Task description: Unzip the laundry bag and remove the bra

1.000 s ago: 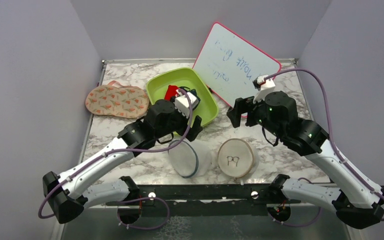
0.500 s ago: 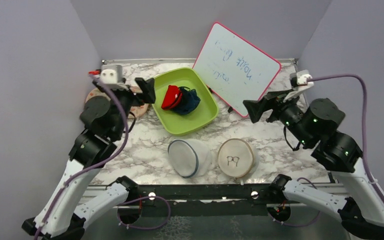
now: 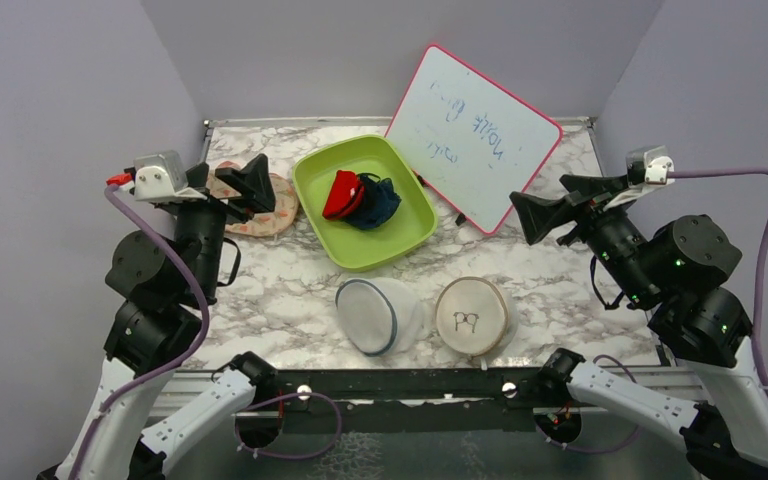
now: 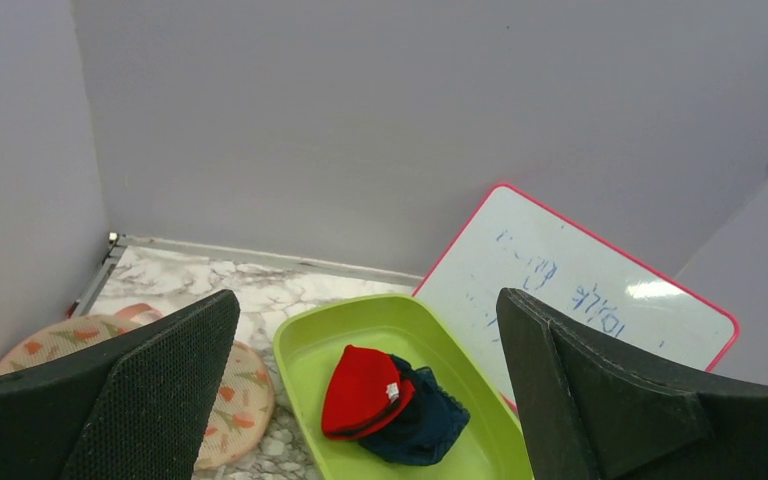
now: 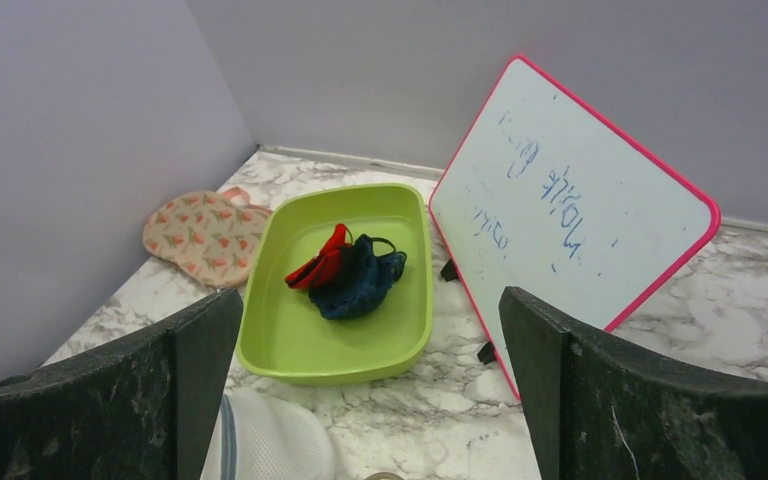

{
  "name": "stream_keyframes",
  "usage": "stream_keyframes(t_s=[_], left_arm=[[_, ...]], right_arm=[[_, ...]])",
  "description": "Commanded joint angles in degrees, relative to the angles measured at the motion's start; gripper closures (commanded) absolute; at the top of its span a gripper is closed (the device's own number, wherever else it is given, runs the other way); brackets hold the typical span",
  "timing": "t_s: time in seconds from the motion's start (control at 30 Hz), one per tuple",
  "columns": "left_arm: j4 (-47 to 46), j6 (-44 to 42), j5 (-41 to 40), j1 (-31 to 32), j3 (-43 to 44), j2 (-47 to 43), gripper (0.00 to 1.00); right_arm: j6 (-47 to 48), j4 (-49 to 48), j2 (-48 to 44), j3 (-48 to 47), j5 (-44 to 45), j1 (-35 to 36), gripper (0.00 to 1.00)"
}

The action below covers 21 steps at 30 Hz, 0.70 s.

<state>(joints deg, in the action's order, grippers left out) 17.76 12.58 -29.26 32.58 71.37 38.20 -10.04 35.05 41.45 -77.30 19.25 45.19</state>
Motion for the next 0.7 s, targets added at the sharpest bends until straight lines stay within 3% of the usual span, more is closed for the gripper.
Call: stream_keyframes(t_s=[0.0, 0.5, 0.67], left_arm=[[1.00, 0.60, -1.08, -0.15, -0.36, -0.29, 0.01], [1.65, 0.70, -1.33, -0.15, -1.37, -1.36, 0.01], [1.78, 0.76, -1.33, -0.15, -1.65, -1.42, 0.01]], right_arm=[[1.01, -1.66, -0.34, 0.33, 0.35, 0.03, 0.00], [0.14, -2.28, -0.59, 0.58, 1.29, -0.02, 0.00], [0.10, -5.55, -3.90, 4.51, -0.93, 0.01, 0.00]])
